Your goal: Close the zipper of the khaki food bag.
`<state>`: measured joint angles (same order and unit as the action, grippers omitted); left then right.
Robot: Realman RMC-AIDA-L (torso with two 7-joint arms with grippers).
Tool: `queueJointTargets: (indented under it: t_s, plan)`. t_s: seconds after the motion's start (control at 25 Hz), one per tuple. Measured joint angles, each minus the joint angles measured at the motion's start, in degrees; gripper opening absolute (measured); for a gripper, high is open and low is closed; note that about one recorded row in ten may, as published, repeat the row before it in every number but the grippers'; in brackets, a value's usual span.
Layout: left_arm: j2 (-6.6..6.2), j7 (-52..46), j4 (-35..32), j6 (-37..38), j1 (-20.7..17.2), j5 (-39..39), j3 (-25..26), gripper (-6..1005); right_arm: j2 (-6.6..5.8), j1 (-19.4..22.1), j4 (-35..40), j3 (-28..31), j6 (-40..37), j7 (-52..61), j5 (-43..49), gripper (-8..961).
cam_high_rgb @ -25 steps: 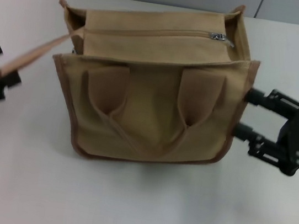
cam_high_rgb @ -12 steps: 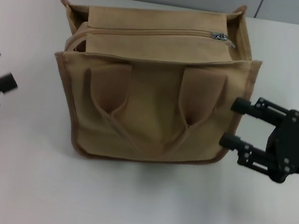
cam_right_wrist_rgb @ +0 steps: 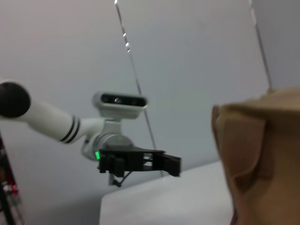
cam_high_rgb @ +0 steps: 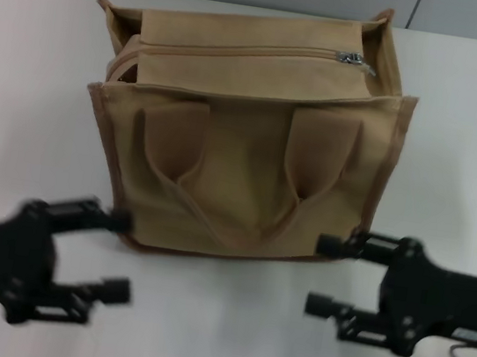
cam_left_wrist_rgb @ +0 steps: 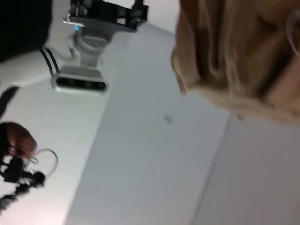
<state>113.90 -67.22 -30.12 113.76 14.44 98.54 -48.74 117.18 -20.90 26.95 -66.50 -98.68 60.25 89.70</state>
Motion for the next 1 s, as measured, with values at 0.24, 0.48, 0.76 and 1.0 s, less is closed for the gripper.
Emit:
queueJointTargets:
  t_s: [0.24,0.48,0.76,1.0]
  plan:
    - [2.69,1.79,3.63,-5.58,5.27,9.03,-0.28,805,1.74,-1.49,-1.05,-0.09,3.4,-1.35,4.66,681]
    - [3.85,2.89,3.92,-9.36,6.33,12.32,-0.12,805,2.04,-3.72,-6.02,-0.32,6.4,-5.03,5.23,681]
    - [3.62,3.97,4.01,-10.07,6.02,12.41,0.08,805,2.09,-3.91,-6.65,-0.36,6.49,-5.54,5.28,681]
    - [3.41,3.97,4.01,-10.02,5.94,12.36,0.06,805,2.09,-3.95,-6.67,-0.26,6.49,-5.57,5.31,680]
